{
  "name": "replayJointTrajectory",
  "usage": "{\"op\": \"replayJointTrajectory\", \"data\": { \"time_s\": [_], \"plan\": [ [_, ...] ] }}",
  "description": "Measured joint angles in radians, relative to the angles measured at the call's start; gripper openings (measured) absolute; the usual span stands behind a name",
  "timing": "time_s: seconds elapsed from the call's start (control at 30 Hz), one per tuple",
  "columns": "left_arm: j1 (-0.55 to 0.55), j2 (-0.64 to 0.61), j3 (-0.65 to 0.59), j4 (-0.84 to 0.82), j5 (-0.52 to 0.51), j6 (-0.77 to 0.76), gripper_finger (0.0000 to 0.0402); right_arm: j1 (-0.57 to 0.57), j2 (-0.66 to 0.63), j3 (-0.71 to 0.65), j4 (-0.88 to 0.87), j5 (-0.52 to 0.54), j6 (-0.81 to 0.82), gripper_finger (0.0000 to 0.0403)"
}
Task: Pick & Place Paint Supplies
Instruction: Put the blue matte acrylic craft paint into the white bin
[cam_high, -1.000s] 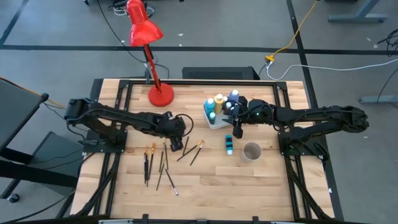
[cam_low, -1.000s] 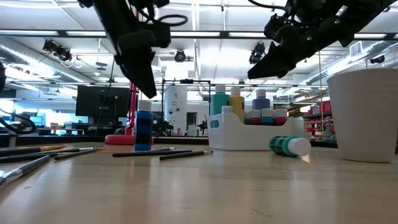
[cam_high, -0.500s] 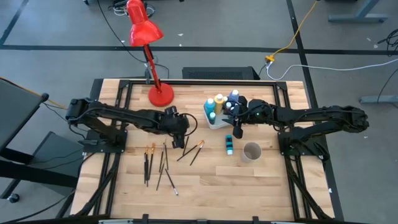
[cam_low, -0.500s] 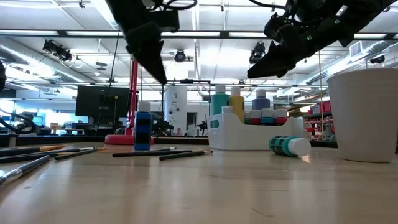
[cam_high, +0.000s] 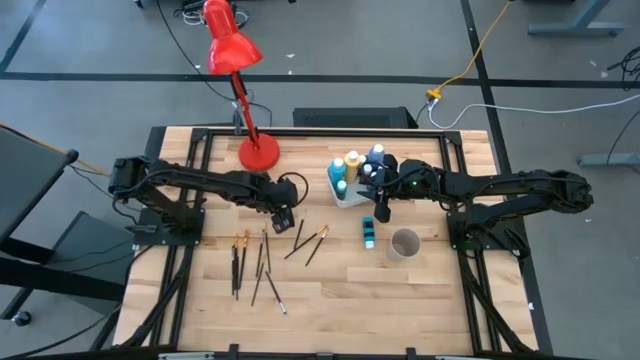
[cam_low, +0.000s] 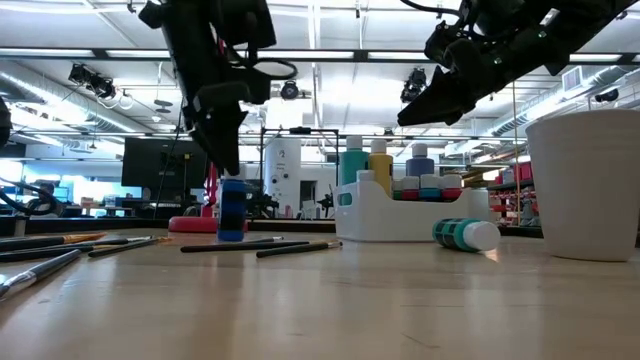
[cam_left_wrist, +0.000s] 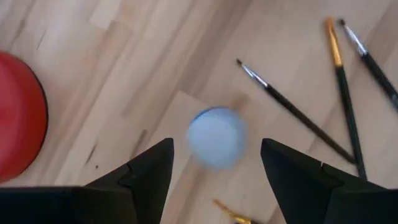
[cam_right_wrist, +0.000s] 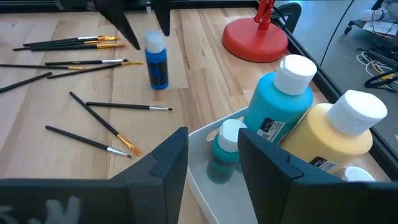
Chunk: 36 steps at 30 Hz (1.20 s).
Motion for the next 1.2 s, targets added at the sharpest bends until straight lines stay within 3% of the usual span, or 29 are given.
{"op": "replayJointTrajectory", "data": {
  "time_s": [0.43,0.77,0.97,1.2],
  "plan": [
    [0.001,-0.002,-0.019,0.071,-0.012,0.002,0.0244,0.0,0.0,0.0,0.007,0.0,-0.004,0.0143],
    [0.009,-0.002,-0.019,0.043,-0.005,-0.078,0.013,0.0,0.0,0.0,0.007,0.0,-0.005,0.0143],
    [0.009,-0.002,-0.002,0.105,0.003,-0.086,0.0128,0.0,0.0,0.0,0.014,0.003,-0.005,0.0143],
    [0.009,-0.002,0.135,0.255,0.015,0.028,0.013,0.0,0.0,0.0,0.014,0.003,-0.001,0.0143]
  ]
}}
